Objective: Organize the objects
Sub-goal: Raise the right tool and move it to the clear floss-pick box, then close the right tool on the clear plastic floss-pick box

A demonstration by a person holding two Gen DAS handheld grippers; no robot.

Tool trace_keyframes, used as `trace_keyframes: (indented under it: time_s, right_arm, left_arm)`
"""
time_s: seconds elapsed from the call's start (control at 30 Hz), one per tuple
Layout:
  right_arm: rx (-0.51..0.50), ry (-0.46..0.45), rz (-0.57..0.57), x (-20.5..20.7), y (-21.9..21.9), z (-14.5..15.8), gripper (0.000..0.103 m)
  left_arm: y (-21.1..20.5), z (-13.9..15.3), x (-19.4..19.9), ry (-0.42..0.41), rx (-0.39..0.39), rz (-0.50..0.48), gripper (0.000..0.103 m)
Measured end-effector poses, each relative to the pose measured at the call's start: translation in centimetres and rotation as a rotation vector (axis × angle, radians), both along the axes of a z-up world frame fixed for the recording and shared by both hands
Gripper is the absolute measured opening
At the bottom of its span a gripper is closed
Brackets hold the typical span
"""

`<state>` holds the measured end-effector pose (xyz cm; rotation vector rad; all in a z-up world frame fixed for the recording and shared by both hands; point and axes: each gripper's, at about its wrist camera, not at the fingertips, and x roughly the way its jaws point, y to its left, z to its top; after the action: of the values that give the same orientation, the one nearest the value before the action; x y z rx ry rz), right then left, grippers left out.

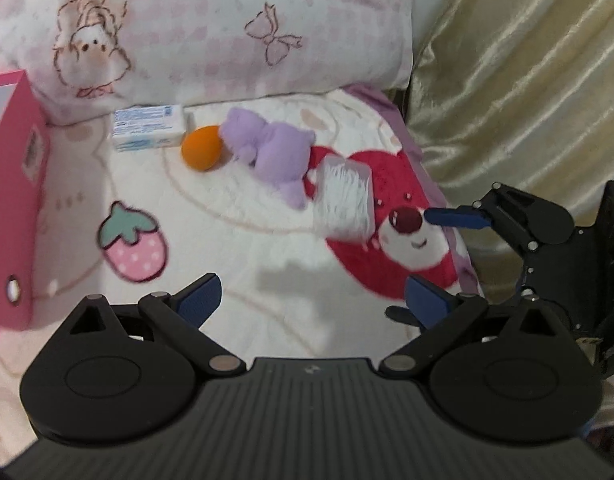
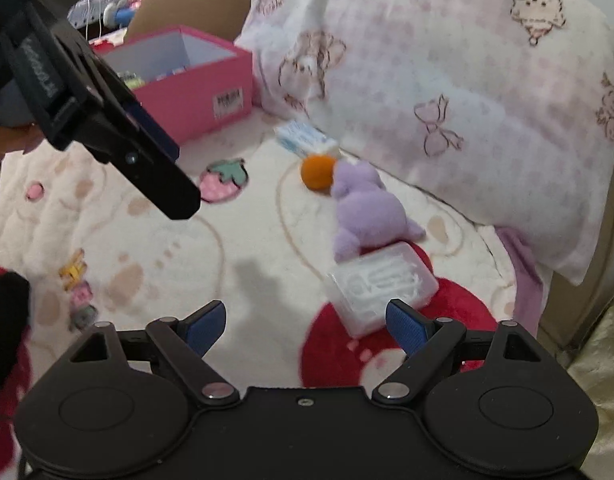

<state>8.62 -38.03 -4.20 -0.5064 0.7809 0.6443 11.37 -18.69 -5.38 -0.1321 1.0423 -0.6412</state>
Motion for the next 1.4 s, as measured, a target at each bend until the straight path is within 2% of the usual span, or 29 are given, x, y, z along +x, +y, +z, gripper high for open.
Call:
trace_keyframes:
  time_s: [0.17, 0.27, 0.37, 0.43, 0.5, 0.63, 0.83, 0.93, 1.07, 1.23, 1.33, 1.4]
  right_arm:
    - [-0.038, -0.036, -0.039, 2.1, -1.2, -2.3, 0.090]
    - [0.017, -0.024, -0.120, 3.7, -2.3, -4.1, 0.089]
    - [0.055, -0.033, -0.161, 4.4, -2.9, -5.4, 0.086]
    - [0.048, -0.041, -0.151, 4.8, -2.8, -5.8, 0.086]
    - [0.013, -0.049, -0.139, 5.2, -2.5, -6.4, 0.087]
    - [-0.032, -0.055, -0.117, 5.7, -2.3, -7.8, 0.088]
    - [-0.048, -0.083, -0.070, 6.4, -2.4, -8.2, 0.099]
    - [-0.064, -0.071, -0.028, 7.2, -1.9, -8.4, 0.100]
    - [-0.057, -0.063, 0.027, 8.2, -1.5, -8.5, 0.100]
    - [-0.031, -0.066, -0.003, 8.3, -0.8, -8.4, 0.100]
    - [-0.032, -0.084, -0.018, 7.7, -0.3, -8.3, 0.098]
    - [-0.026, -0.097, -0.036, 7.3, -0.2, -8.3, 0.098]
  left_arm:
    - [-2.1, -2.0, 0.7, 0.013, -0.013, 0.047, 0.095]
    - [-3.4, -3.3, 1.2, 0.050, -0.004, 0.065, 0.092]
    - [-4.4, -4.2, 1.5, 0.041, -0.012, 0.077, 0.091]
    - [-4.9, -4.9, 1.7, 0.046, -0.037, 0.071, 0.082]
    - [-5.4, -5.6, 1.9, 0.057, -0.063, 0.069, 0.077]
    - [-6.1, -6.6, 2.2, 0.087, -0.129, 0.083, 0.072]
    - [-7.2, -7.9, 2.6, 0.070, -0.130, 0.094, 0.051]
    - [-7.0, -8.4, 3.0, 0.074, -0.169, 0.125, 0.048]
    - [-7.1, -9.2, 3.5, 0.082, -0.164, 0.160, 0.045]
    - [-6.8, -9.6, 4.1, 0.078, -0.181, 0.194, 0.043]
    - [-5.7, -9.8, 4.3, 0.037, -0.246, 0.240, 0.043]
    - [-5.0, -10.3, 4.8, 0.069, -0.267, 0.260, 0.043]
